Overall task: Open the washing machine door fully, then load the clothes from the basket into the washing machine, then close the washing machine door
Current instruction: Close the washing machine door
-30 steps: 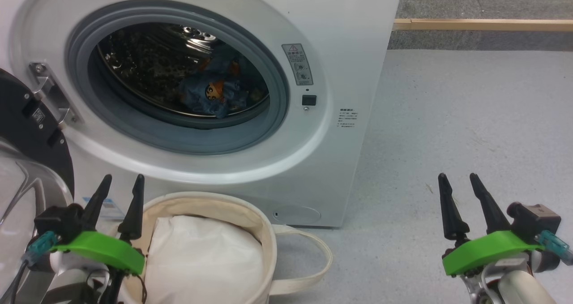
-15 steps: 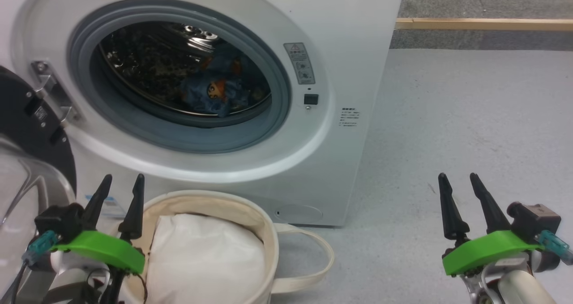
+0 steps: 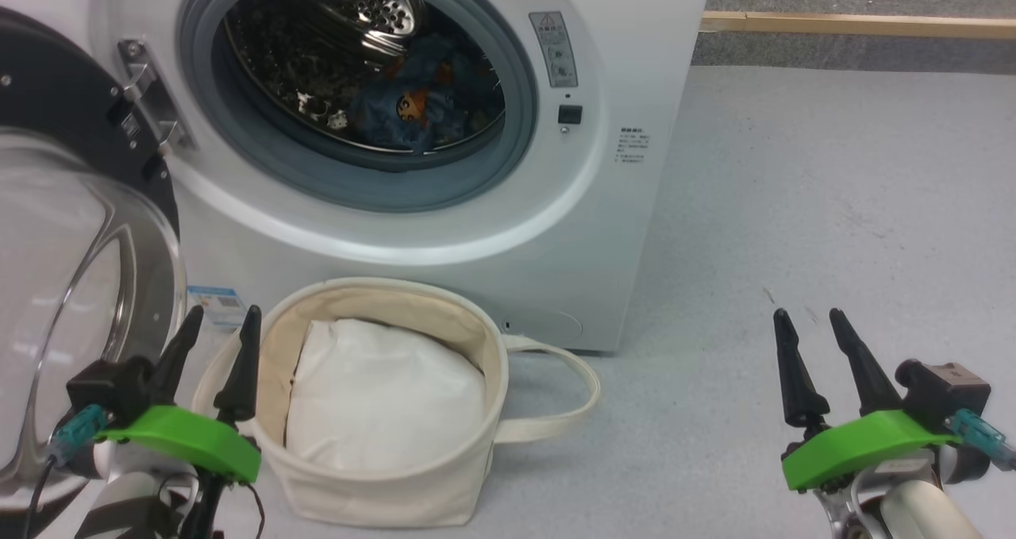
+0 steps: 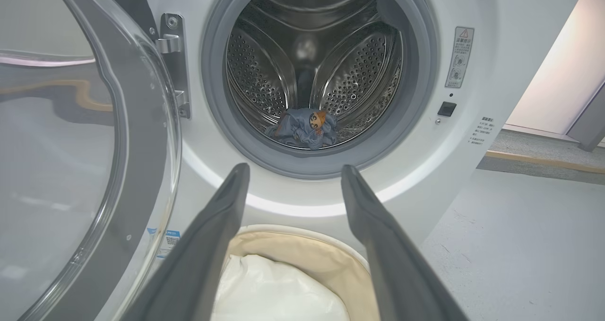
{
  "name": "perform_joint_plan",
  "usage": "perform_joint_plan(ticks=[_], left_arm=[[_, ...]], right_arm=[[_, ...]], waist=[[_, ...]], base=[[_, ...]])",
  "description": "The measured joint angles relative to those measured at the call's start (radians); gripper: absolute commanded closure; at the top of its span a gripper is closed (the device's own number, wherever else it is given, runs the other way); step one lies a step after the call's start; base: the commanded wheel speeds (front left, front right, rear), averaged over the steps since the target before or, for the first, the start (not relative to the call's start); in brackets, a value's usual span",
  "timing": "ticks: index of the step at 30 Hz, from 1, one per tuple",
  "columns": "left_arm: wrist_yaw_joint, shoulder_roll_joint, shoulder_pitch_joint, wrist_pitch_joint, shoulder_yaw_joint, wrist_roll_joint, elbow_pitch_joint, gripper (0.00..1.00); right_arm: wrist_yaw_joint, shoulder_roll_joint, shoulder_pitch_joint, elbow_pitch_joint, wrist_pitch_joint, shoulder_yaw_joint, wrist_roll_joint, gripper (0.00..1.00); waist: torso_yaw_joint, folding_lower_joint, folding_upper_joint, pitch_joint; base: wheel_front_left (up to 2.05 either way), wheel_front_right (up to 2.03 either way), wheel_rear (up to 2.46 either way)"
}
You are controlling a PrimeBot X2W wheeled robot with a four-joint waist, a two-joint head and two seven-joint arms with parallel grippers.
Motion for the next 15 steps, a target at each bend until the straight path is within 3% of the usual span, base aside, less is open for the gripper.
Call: perform_joint_plan(ticks=[6,15], left_arm=[[0.000,0.000,0.004,0.000,-0.021,-0.001,-0.001,0.00],[0.000,0.001,0.004,0.000,-0.023,-0.002,-0.004,0.00]], right_arm=[[0.000,0.000,0.002,0.003,0.000,0.003,0.000,0.00],[0.000,0.000,0.001,0.007,0.000,0.010,0.002,0.00]], waist=[[0.002,-0.0003,0.0000,-0.007],[0.004,0.0001,0.0000,-0.013]], base=[[-0.84,0.84,0.00],[-0.07,0.07,0.00]])
